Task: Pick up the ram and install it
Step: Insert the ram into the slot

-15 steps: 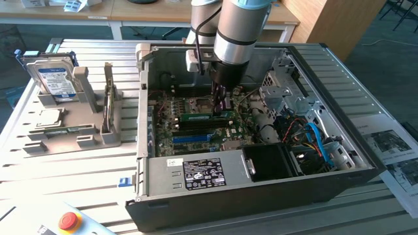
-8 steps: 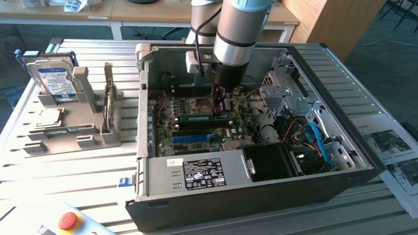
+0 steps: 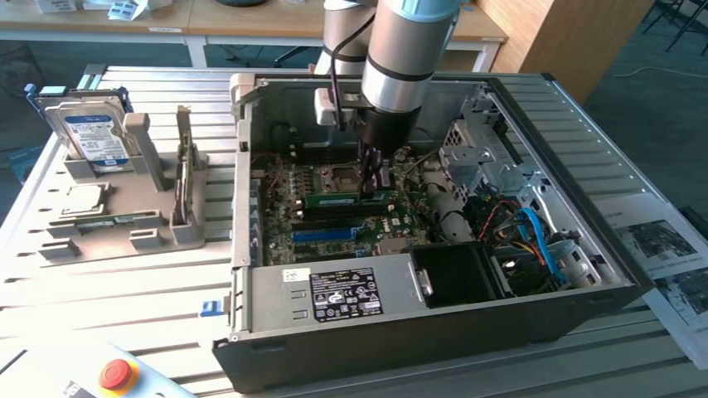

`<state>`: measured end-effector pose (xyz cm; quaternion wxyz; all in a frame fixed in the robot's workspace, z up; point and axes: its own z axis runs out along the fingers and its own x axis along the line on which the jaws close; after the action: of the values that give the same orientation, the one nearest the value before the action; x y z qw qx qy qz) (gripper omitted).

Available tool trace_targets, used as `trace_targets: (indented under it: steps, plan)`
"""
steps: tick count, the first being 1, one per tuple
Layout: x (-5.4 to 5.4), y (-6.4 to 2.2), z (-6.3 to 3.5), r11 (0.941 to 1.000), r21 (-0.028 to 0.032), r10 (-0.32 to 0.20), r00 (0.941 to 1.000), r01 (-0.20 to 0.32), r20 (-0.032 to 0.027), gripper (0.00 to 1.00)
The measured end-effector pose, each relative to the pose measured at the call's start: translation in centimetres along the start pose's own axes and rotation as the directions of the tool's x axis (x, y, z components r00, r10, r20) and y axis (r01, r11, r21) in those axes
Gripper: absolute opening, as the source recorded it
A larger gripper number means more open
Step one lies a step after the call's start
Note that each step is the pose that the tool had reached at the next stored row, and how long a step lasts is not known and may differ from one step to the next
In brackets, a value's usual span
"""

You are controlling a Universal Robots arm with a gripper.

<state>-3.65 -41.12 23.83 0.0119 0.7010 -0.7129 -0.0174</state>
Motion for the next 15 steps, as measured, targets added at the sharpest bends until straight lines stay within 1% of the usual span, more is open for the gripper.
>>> trace_targets:
  steps: [8, 15]
  plan:
    - [0.11, -0.01, 0.00, 1.0000, -0.0001, 0.000, 1.0000, 0.000, -0.0004, 0.12]
    - [0.11, -0.02, 0.37, 1.0000, 0.0002, 0.000, 1.0000, 0.000, -0.0005, 0.12]
